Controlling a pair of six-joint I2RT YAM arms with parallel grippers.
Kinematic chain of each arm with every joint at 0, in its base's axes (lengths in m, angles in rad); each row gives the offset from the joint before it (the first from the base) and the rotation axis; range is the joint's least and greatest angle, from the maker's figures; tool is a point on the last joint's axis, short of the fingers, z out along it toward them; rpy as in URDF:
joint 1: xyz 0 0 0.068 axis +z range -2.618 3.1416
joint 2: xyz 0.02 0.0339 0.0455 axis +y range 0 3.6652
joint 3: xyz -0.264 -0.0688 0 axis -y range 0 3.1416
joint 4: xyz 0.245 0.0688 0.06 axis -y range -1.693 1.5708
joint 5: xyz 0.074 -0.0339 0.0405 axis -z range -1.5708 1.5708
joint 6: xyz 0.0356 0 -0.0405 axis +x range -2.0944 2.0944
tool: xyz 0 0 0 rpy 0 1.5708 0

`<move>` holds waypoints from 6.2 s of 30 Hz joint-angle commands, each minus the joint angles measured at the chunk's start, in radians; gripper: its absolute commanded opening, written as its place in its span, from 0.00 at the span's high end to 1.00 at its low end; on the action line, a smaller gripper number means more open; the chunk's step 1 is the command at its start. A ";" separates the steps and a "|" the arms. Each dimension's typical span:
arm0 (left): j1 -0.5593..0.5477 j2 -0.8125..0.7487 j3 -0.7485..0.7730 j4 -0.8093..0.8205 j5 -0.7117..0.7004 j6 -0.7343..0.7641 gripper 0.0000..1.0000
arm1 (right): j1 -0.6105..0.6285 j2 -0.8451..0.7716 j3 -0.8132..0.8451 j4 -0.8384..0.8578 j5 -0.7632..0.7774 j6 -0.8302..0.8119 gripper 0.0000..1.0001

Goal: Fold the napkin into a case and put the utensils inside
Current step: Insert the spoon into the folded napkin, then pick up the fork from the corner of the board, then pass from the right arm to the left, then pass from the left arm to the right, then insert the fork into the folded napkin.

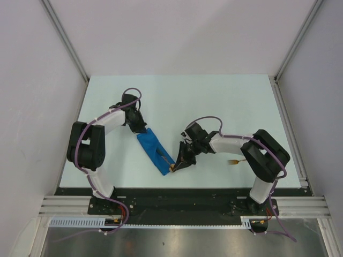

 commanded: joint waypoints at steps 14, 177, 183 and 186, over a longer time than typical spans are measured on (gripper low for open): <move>0.010 -0.001 -0.009 0.028 -0.016 0.020 1.00 | -0.032 0.209 0.197 0.145 -0.003 -0.001 1.00; 0.062 -0.187 -0.243 0.160 0.104 -0.032 1.00 | -0.053 -0.093 -0.048 -0.125 -0.139 -0.087 1.00; 0.062 -0.162 -0.239 0.159 0.095 -0.035 1.00 | -0.055 -0.106 -0.070 -0.130 -0.133 -0.078 1.00; 0.062 -0.153 -0.236 0.159 0.099 -0.038 1.00 | -0.055 -0.109 -0.074 -0.128 -0.130 -0.075 1.00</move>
